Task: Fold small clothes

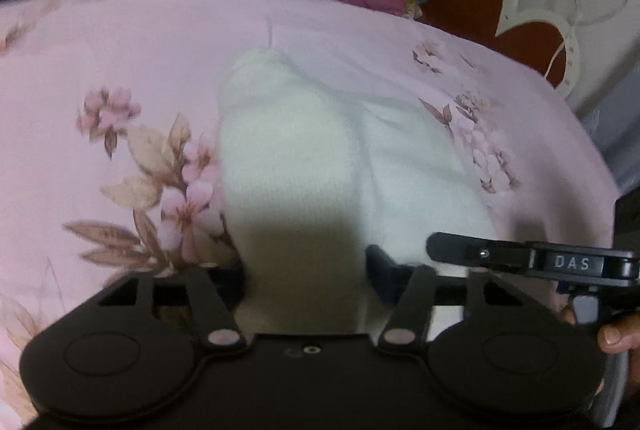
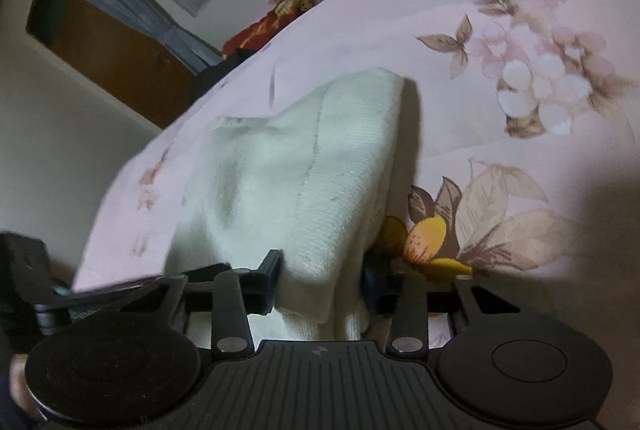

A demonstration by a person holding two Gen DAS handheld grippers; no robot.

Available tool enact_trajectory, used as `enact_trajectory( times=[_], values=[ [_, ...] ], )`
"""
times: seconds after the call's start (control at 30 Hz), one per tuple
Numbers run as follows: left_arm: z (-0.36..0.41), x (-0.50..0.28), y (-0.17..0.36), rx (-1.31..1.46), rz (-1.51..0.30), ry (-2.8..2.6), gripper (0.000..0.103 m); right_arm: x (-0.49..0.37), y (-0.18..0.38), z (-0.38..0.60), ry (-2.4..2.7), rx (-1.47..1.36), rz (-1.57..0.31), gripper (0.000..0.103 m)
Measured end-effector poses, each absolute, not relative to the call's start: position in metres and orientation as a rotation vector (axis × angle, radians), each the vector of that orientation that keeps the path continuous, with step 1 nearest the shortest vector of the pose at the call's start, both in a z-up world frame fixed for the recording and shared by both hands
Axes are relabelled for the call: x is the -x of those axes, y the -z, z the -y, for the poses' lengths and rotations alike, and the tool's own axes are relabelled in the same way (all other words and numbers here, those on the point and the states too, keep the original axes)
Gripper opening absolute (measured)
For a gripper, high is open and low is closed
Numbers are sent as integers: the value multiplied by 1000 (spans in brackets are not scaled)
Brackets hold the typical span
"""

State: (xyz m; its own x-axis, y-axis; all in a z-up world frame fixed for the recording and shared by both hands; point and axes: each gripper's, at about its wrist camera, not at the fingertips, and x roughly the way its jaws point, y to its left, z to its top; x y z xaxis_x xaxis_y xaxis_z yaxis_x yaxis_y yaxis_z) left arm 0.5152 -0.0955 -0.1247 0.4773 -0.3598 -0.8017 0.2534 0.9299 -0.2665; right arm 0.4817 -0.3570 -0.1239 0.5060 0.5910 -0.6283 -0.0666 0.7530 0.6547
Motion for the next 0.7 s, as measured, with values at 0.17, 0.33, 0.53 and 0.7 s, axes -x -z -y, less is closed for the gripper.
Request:
enact_trajectory(
  times=[0.17,0.33,0.53,0.7],
  values=[
    [116,-504,111,-50,-950,369,38,-472,108,339,-384,-512,-930,31],
    [110,-497,99,-70,-910,407,36,-462,89,324,-358,-431,-880,29],
    [81,-487,81,-52,-863,451,36,-447,59,299,-329,-368,-827,29],
    [38,-479,65,-52,-833,441,35,-441,37,262,-342,-351,-805,29]
  ],
)
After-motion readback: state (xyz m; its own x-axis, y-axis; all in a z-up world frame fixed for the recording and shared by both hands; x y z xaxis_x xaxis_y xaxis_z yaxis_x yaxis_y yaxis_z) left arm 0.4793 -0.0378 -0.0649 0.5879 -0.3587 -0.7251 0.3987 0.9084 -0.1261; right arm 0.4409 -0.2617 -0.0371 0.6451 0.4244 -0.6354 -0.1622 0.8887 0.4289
